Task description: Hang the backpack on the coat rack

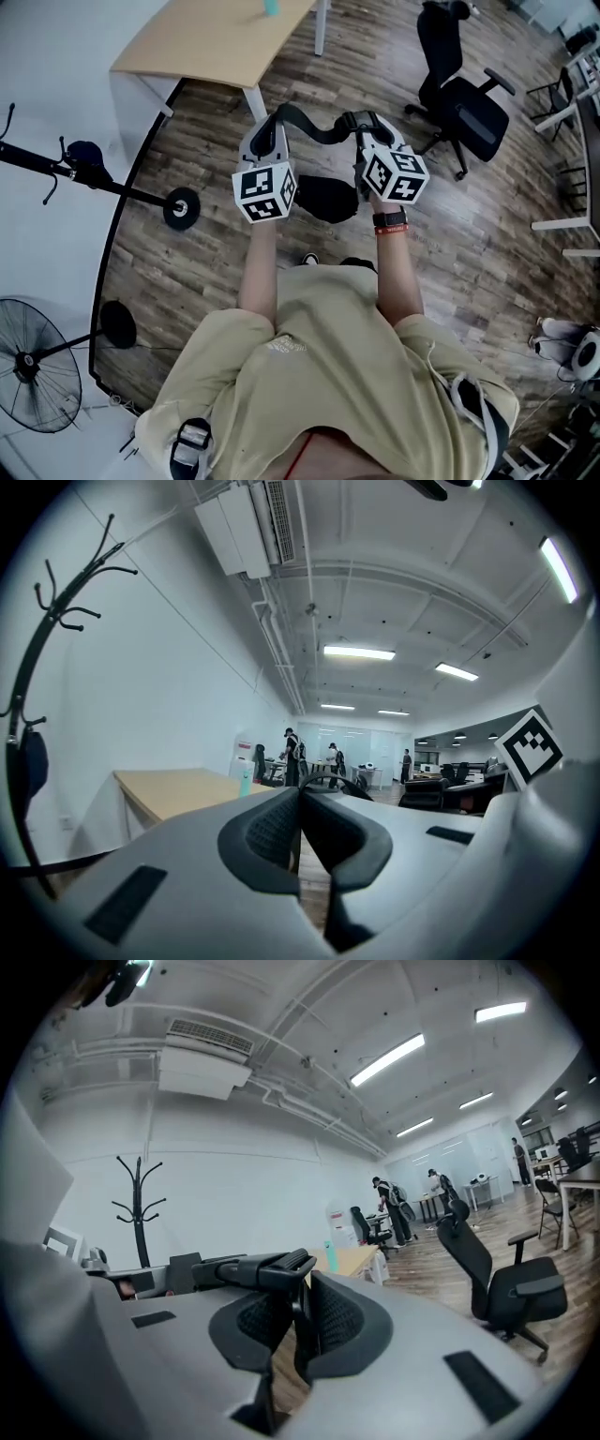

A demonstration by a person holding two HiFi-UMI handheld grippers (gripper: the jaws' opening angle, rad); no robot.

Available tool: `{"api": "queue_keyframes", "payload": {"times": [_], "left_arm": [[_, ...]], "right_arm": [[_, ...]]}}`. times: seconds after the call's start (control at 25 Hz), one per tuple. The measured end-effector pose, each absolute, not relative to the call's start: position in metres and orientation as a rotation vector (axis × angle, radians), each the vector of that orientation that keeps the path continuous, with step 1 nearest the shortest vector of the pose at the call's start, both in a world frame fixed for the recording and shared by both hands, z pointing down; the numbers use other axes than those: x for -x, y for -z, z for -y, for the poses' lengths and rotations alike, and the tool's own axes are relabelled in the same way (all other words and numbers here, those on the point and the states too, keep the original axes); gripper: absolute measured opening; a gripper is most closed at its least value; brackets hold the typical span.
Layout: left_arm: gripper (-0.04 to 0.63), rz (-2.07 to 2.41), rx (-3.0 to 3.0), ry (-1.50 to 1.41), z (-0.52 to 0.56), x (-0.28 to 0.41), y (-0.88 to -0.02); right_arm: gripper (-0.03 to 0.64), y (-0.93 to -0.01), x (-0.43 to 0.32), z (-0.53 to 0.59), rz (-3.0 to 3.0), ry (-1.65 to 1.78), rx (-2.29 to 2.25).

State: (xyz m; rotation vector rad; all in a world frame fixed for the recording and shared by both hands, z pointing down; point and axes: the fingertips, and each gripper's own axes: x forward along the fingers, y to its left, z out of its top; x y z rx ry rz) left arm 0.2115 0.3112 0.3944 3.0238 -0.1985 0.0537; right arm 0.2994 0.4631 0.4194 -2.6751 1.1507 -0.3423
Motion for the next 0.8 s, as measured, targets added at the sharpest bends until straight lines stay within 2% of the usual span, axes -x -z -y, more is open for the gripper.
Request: {"api": "queue_keyframes", "payload": {"times": [0.52, 0.8], "left_arm": [[0.026, 0.660, -2.910, -0.013, -0.162, -0.128, -0.387], [0.026, 1.003, -2.793, -0.007, -0.074, -0.105, -0.388]], "right_arm": [[0.052, -0.419, -0.244, -0.266, -1.627, 0.454, 2.460], [0.054, -0.416, -0.248, -0.148, -1.913, 0.509, 2.273]]}}
